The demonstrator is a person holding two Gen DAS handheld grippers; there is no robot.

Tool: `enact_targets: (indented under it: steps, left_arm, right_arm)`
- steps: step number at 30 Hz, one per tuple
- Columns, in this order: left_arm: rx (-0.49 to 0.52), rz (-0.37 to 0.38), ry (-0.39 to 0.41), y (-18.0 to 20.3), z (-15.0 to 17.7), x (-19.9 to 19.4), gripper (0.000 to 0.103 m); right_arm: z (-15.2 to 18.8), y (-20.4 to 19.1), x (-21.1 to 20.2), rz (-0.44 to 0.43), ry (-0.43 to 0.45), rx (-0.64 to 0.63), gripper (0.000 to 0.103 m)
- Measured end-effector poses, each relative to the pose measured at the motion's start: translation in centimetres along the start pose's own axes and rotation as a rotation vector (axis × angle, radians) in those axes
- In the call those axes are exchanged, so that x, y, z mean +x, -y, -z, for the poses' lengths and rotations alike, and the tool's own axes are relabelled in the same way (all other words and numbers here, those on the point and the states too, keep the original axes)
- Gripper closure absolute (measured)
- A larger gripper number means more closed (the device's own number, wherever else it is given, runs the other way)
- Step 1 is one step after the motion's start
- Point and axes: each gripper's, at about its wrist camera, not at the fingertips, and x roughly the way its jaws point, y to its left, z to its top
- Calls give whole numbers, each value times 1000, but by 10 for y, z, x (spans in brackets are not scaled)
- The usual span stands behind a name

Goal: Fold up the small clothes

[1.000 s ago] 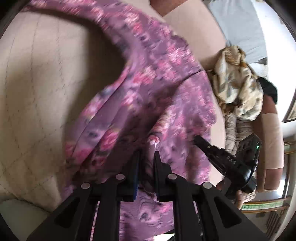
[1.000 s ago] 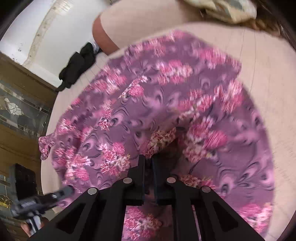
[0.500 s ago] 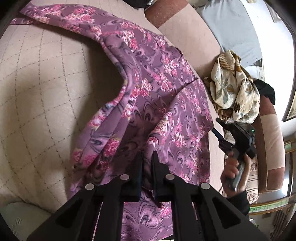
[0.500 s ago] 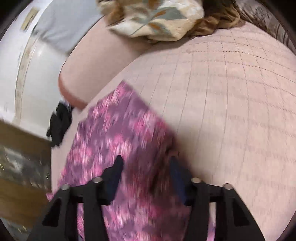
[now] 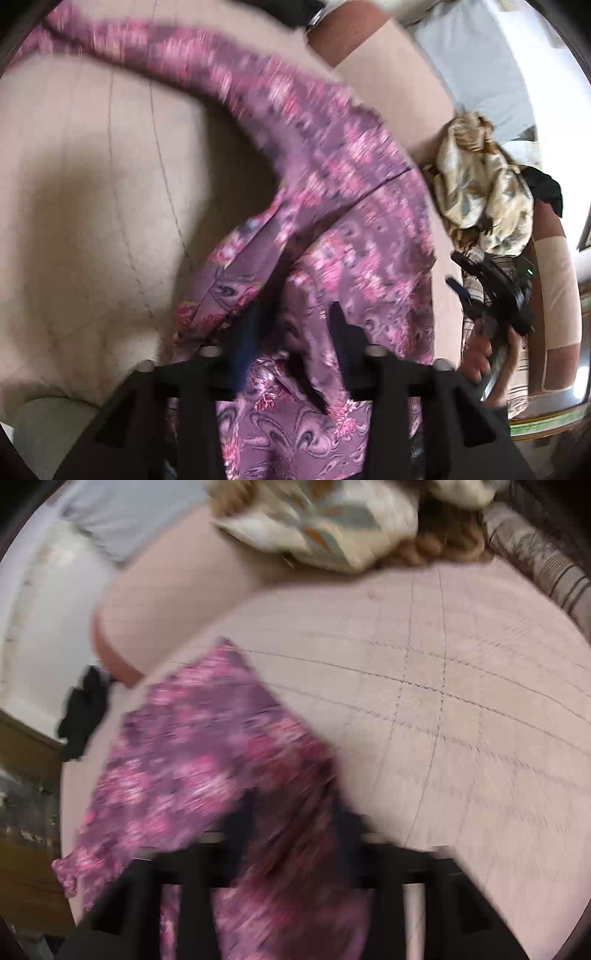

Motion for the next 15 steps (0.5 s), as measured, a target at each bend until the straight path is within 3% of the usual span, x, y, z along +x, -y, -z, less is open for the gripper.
enact_targets:
  steps: [3,8,15]
  left_arm:
    - [49,-43,94,8,3,-35,40]
    - [-76,-102,186,-17,-20,-92,27]
    - [-318,-87,277,-85,-88,-135,27]
  right_arm:
    - [34,-29,-41,-66,36,-48,34]
    - [87,-103,-85,-141,58,-221,28]
    - [131,-199,-116,-232,81,-396,19]
